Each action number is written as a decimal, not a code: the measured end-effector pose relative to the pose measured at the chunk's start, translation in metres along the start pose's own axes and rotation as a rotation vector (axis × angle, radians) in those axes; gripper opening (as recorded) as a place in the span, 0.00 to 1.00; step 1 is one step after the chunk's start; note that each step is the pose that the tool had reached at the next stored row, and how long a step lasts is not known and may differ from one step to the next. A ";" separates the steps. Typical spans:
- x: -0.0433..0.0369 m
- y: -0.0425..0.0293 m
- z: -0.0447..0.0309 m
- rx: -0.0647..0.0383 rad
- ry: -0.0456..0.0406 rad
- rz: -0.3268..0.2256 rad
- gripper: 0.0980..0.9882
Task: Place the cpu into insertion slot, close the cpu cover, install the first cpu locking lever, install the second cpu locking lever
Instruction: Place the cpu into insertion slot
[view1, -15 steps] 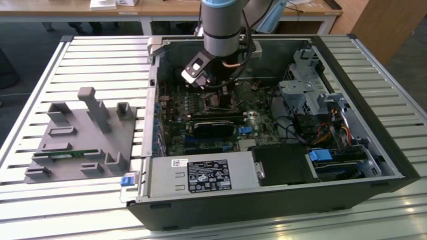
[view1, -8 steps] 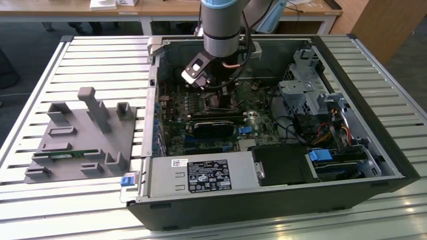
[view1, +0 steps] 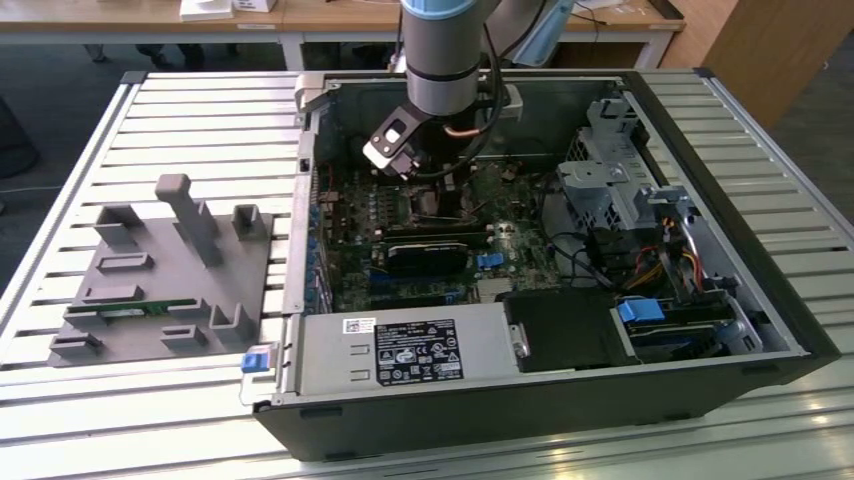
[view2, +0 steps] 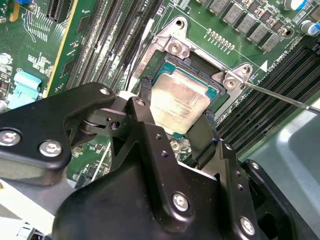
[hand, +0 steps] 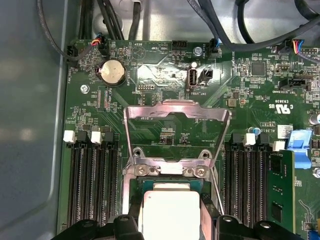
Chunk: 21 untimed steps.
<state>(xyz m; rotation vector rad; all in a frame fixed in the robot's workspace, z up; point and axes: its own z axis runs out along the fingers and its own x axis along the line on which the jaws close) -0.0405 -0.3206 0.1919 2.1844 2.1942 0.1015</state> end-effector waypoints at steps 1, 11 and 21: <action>0.0001 0.0000 0.0002 0.000 0.0004 0.000 0.49; 0.0001 0.0002 -0.0020 0.008 0.0005 0.001 0.49; 0.0001 0.0001 -0.0001 0.008 0.0000 0.003 0.49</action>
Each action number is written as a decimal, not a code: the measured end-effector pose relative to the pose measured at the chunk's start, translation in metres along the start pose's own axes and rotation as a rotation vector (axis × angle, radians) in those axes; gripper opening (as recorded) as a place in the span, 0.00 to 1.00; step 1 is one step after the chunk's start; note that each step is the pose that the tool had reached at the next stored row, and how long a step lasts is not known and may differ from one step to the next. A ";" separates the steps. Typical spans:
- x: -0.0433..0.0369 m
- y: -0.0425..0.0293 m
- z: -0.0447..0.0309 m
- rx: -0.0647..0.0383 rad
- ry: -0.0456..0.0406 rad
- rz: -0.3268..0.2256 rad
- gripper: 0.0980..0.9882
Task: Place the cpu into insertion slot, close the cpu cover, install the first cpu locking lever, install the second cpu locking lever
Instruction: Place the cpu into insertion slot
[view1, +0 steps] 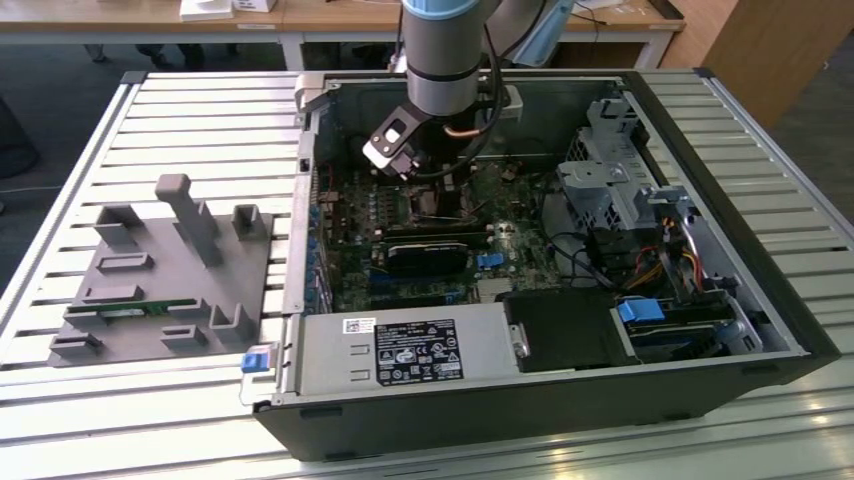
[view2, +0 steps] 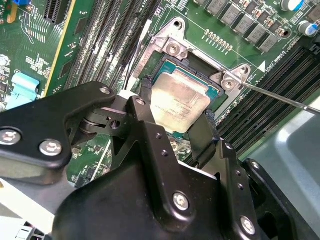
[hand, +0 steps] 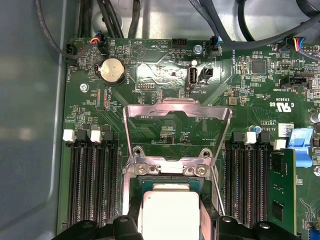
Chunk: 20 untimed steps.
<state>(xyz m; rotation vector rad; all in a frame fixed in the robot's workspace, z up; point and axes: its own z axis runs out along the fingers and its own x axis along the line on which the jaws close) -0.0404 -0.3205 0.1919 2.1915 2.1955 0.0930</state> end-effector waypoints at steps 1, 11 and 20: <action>0.0000 0.0002 0.0001 0.000 0.0000 0.000 0.49; 0.0001 0.0005 0.0003 0.000 0.0003 0.000 0.49; 0.0001 0.0006 0.0004 0.000 0.0006 0.000 0.58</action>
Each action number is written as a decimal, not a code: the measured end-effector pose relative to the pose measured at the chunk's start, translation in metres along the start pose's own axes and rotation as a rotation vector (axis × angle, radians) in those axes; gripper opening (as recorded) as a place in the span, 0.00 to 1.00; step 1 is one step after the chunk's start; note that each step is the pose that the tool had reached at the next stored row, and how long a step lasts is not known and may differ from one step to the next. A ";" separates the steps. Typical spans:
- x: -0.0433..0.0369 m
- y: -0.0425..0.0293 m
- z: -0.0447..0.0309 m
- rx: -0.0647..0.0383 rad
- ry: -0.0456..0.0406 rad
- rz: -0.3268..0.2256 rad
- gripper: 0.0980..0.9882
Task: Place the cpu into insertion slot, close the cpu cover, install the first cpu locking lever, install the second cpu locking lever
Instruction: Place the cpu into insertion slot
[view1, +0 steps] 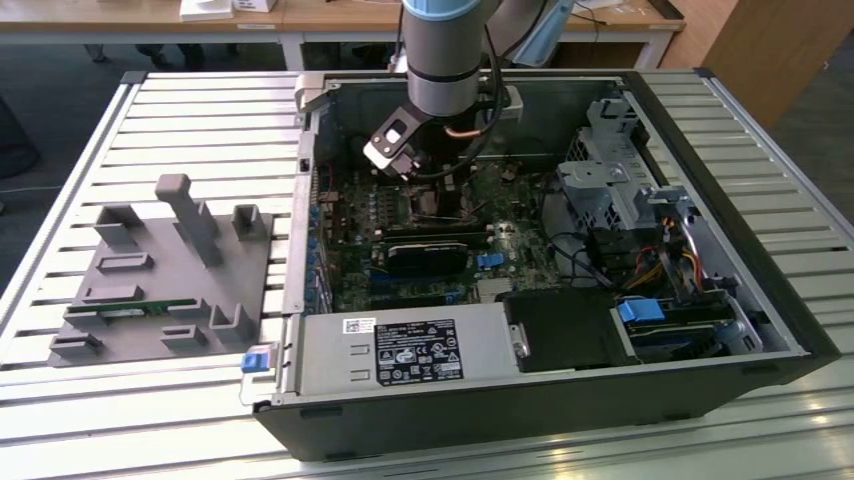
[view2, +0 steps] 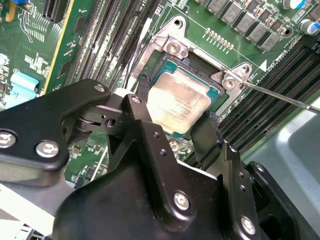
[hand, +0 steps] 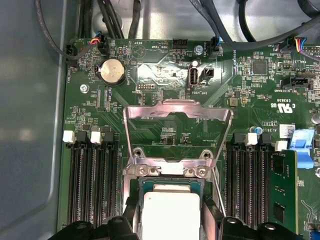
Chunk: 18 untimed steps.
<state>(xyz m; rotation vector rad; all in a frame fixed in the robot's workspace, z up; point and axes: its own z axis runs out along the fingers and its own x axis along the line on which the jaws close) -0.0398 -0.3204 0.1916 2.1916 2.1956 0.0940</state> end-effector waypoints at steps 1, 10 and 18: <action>0.0000 0.0000 -0.0001 0.000 -0.0002 0.000 0.58; 0.0000 0.0002 -0.0029 0.000 -0.0003 0.000 0.58; 0.0002 0.0013 -0.0155 0.004 -0.0003 0.000 0.49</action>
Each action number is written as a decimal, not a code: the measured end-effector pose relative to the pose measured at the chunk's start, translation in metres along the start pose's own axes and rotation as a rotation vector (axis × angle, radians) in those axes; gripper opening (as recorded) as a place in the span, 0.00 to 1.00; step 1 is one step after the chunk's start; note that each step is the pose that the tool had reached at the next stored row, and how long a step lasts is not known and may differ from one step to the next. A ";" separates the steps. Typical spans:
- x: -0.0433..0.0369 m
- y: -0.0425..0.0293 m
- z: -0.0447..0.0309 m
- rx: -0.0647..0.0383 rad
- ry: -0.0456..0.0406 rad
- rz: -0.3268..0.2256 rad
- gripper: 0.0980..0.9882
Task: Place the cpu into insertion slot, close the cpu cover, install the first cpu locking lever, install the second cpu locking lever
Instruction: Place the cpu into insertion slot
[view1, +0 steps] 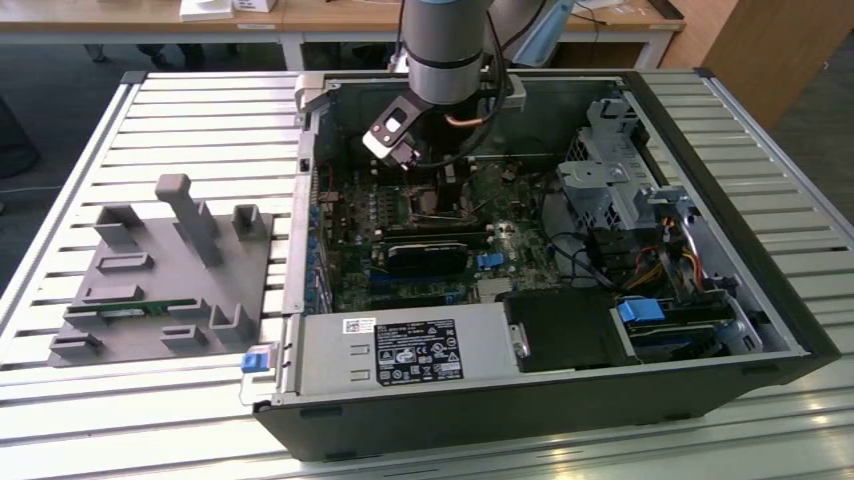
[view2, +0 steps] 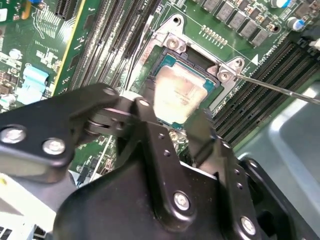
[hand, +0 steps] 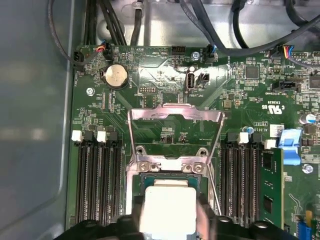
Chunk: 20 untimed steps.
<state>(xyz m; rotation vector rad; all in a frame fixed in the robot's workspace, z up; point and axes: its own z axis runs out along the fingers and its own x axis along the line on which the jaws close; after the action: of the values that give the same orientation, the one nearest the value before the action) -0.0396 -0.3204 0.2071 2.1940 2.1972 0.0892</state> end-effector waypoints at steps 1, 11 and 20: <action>0.0000 0.0001 -0.0007 0.002 0.0001 0.000 0.49; 0.0000 0.0017 -0.0021 0.014 -0.0001 0.000 0.03; 0.0001 0.0018 -0.0036 0.014 0.0003 0.000 0.01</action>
<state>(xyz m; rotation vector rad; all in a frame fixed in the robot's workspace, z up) -0.0380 -0.3204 0.2108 2.2019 2.2044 0.0740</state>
